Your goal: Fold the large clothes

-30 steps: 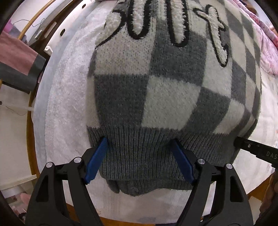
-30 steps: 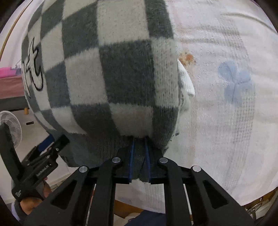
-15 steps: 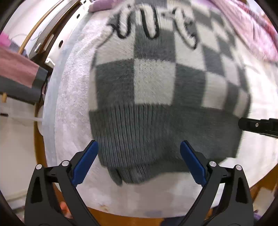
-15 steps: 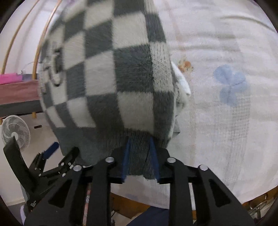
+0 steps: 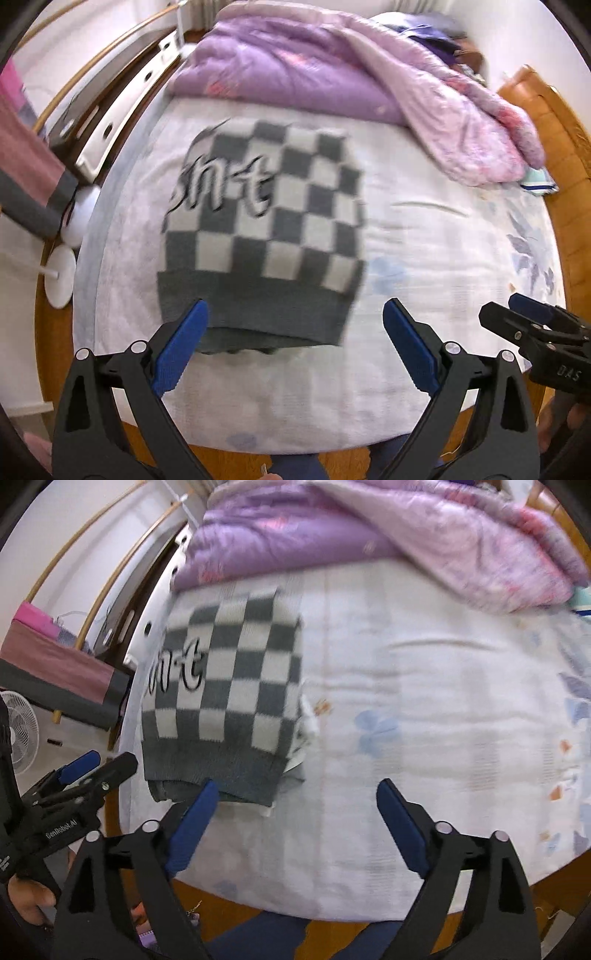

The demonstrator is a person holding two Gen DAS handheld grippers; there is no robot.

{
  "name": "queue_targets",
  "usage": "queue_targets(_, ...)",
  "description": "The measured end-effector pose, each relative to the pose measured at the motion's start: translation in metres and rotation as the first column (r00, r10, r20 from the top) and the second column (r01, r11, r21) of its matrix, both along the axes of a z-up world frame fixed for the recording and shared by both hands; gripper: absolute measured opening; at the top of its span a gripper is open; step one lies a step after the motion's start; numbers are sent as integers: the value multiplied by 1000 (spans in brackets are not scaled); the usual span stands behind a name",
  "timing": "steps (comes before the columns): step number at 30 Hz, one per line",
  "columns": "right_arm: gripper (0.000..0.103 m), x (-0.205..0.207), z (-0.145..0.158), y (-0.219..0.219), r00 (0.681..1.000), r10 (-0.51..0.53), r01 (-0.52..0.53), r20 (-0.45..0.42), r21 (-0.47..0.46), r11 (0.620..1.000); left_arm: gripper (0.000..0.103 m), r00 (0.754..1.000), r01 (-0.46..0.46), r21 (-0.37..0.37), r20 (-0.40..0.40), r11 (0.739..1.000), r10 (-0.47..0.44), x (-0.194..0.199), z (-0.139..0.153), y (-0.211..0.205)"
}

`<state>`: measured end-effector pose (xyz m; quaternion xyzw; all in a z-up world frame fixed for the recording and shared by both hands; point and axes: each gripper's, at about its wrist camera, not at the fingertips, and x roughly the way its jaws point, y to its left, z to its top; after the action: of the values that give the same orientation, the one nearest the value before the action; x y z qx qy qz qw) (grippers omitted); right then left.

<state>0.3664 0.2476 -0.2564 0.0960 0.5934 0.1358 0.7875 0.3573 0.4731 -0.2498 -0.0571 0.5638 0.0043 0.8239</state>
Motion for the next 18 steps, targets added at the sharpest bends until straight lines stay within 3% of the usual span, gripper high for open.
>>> queue_targets(6,92,-20,42,-52,994,-14,16,106,-25,1000,95,995,67,2,77,998,-67,-23,41,-67)
queue_targets(14,93,-50,84,-133,977,4,6,215,-45,999,95,986,54,38,154,998,-60,-49,75,-149)
queue_targets(18,93,-61,97,-176,974,9,-5,228,-18,1000,95,978,64,77,192,995,-78,-59,91,-203)
